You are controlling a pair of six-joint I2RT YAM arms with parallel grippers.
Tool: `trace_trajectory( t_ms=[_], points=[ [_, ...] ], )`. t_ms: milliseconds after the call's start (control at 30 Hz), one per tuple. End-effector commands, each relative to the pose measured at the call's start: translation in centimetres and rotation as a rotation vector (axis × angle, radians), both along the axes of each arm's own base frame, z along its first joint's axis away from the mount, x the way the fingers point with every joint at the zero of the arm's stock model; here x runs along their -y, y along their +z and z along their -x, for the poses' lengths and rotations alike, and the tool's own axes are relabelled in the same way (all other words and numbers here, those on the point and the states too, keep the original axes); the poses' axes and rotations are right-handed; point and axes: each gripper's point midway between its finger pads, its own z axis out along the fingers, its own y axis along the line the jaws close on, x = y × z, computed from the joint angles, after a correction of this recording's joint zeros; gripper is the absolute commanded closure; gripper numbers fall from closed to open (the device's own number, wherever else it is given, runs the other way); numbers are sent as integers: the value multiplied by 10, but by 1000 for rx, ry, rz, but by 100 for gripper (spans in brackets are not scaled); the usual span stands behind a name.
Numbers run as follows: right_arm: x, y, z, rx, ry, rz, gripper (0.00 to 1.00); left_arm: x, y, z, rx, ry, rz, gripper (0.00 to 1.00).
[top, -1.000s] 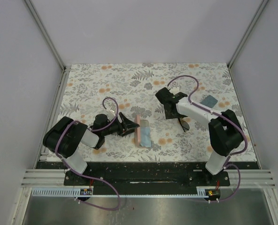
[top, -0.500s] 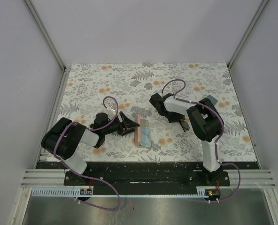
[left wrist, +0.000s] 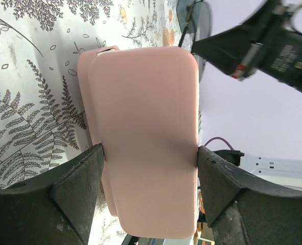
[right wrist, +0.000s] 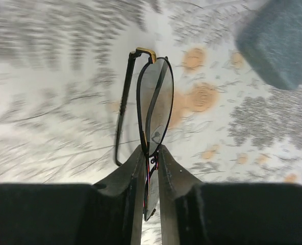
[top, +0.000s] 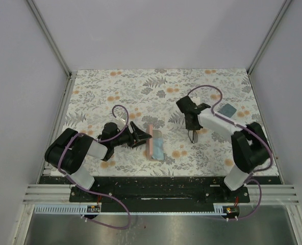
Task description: Organize the sunglasses
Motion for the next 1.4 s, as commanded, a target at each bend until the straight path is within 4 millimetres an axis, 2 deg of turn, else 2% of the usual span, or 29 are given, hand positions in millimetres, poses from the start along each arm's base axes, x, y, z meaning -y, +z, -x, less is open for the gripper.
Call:
trace_trajectory(
  t_ms=[0, 67, 133, 167, 267, 367, 433, 500, 567, 667, 767, 800, 967, 1100, 1200, 1267, 1367],
  points=[
    [-75, 64, -14, 174, 159, -522, 82, 5, 26, -10, 117, -18, 26, 42],
    [-104, 83, -3, 179, 247, -759, 80, 5, 26, -10, 117, -19, 26, 43],
    [-124, 91, 6, 162, 303, -954, 71, 5, 27, -11, 119, -16, 27, 43],
    [-129, 87, 6, 147, 305, -1004, 65, 5, 28, -11, 120, -17, 28, 43],
    [-139, 68, 12, 33, 283, -1161, 55, 5, 29, -10, 121, -17, 29, 43],
    [-136, 42, 13, -55, 207, -1290, 50, 4, 29, -8, 122, -19, 20, 43],
    [-130, 27, 12, -80, 150, -1319, 45, 3, 31, -8, 126, -19, 16, 43],
    [-125, 21, 11, -71, 142, -1315, 42, 2, 32, -7, 128, -18, 8, 43],
    [-121, 21, 10, -50, 146, -1285, 36, 2, 32, -7, 134, -19, -3, 43],
    [-114, 27, 7, -25, 154, -1218, 37, 1, 33, -8, 139, -16, -17, 43],
    [-112, 43, 1, 11, 182, -1192, 37, 1, 36, -9, 144, -18, -19, 43],
    [-113, 50, -3, 34, 196, -1182, 37, 1, 36, -10, 143, -16, -20, 43],
    [-111, 65, -8, 44, 182, -1124, 53, 2, 36, -12, 142, -16, -19, 44],
    [-134, 76, -6, 26, 227, -1152, 75, 2, 33, -12, 137, -15, -27, 44],
    [-153, 73, -4, -9, 245, -1154, 90, 1, 33, -12, 139, -12, -28, 44],
    [-160, 67, -5, -22, 242, -1160, 92, 1, 33, -12, 138, -12, -28, 44],
    [-154, 50, -9, -25, 190, -1127, 92, 1, 31, -11, 132, -13, -32, 45]
  ],
)
